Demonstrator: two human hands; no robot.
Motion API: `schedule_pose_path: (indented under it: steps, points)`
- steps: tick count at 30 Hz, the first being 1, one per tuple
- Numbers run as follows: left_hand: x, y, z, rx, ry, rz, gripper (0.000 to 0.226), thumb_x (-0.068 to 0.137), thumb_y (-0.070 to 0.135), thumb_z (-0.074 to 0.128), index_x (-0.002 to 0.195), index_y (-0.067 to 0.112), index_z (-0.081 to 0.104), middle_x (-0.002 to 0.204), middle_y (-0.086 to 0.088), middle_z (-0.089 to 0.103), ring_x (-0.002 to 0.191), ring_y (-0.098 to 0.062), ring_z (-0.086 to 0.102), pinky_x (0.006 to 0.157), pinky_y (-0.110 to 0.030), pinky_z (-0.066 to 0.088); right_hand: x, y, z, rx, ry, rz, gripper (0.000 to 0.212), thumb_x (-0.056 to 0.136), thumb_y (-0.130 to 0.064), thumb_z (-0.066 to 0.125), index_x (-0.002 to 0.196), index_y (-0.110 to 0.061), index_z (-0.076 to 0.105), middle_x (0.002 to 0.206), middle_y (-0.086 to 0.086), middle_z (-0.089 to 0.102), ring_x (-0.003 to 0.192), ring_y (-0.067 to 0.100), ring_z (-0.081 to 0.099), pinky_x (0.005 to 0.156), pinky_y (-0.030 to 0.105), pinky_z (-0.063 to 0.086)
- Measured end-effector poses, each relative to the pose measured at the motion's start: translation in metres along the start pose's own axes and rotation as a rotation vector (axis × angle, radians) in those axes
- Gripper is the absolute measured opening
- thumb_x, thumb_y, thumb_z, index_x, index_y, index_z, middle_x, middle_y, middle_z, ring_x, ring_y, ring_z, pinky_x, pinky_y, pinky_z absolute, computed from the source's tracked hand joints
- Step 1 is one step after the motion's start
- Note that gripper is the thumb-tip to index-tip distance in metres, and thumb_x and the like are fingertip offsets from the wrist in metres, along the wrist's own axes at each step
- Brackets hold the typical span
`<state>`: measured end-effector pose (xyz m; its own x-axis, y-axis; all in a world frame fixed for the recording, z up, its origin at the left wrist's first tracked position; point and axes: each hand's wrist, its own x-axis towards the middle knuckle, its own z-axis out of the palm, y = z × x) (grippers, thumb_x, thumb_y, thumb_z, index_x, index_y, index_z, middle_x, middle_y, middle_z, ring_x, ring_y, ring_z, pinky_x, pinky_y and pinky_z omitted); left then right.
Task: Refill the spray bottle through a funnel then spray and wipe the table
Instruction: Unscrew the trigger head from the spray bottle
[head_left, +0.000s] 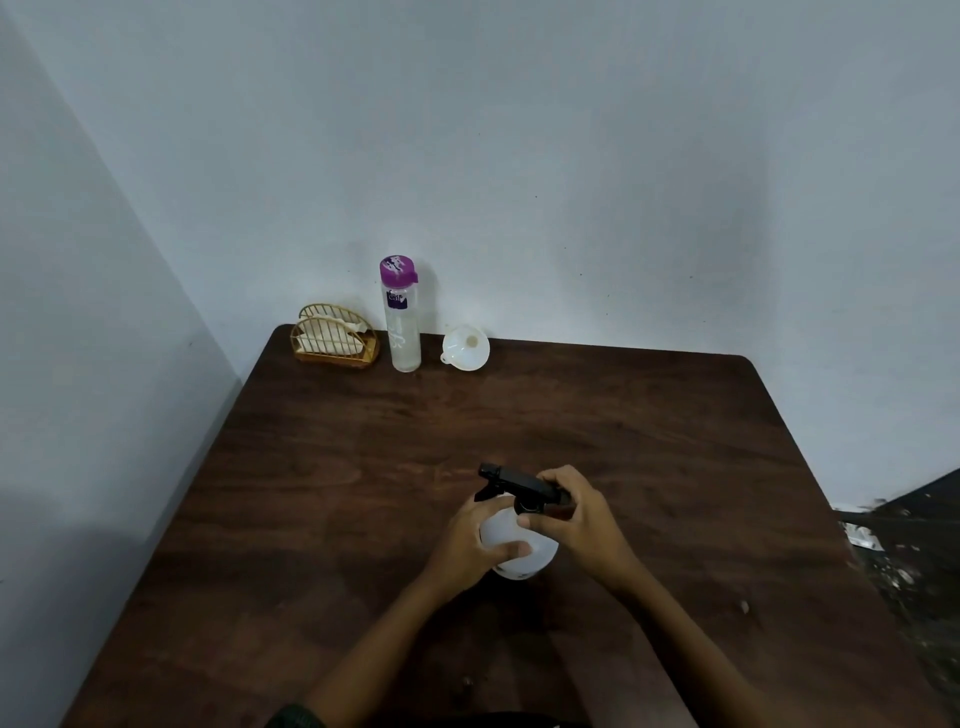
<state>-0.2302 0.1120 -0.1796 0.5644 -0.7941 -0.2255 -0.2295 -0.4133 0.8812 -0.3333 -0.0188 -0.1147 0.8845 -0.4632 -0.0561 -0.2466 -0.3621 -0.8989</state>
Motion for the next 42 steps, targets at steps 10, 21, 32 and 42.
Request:
schedule_pose_path:
  steps: [10,21,32,42]
  points:
    - [0.002,-0.005,0.003,-0.186,-0.003,-0.04,0.062,0.066,0.044,0.081,0.122,0.036,0.053,0.126,0.013,0.054,0.118,-0.009,0.053,0.091,-0.028,0.051,0.001,0.0,-0.016,0.228,-0.197,0.125,0.029,0.082,-0.011,0.071,0.109,-0.011,0.061,0.113,0.008,0.057,0.105,0.016,0.061,0.089,0.028,0.052]
    - [0.002,-0.008,0.003,-0.29,-0.006,-0.076,0.053,0.071,0.025,0.082,0.107,0.04,0.047,0.116,0.014,0.055,0.11,-0.005,0.055,0.08,-0.019,0.051,0.003,0.003,0.004,0.309,-0.007,0.099,0.027,0.073,0.001,0.076,0.092,-0.002,0.056,0.089,0.006,0.063,0.082,0.008,0.064,0.072,0.02,0.052]
    - [0.004,-0.01,0.003,-0.134,0.019,0.069,0.056,0.068,0.046,0.08,0.114,0.057,0.049,0.131,0.015,0.047,0.121,-0.002,0.047,0.099,-0.026,0.043,-0.005,0.005,-0.004,0.34,-0.121,0.151,0.029,0.085,-0.008,0.065,0.113,-0.015,0.061,0.116,0.002,0.063,0.108,0.009,0.059,0.087,0.021,0.049]
    - [0.002,-0.008,0.004,-0.229,0.002,0.039,0.056,0.064,0.052,0.079,0.111,0.054,0.049,0.131,0.008,0.052,0.12,-0.007,0.051,0.101,-0.038,0.046,-0.002,0.006,-0.007,0.3,-0.093,0.089,0.029,0.077,-0.001,0.073,0.104,-0.009,0.063,0.105,0.007,0.067,0.102,0.017,0.064,0.086,0.033,0.054]
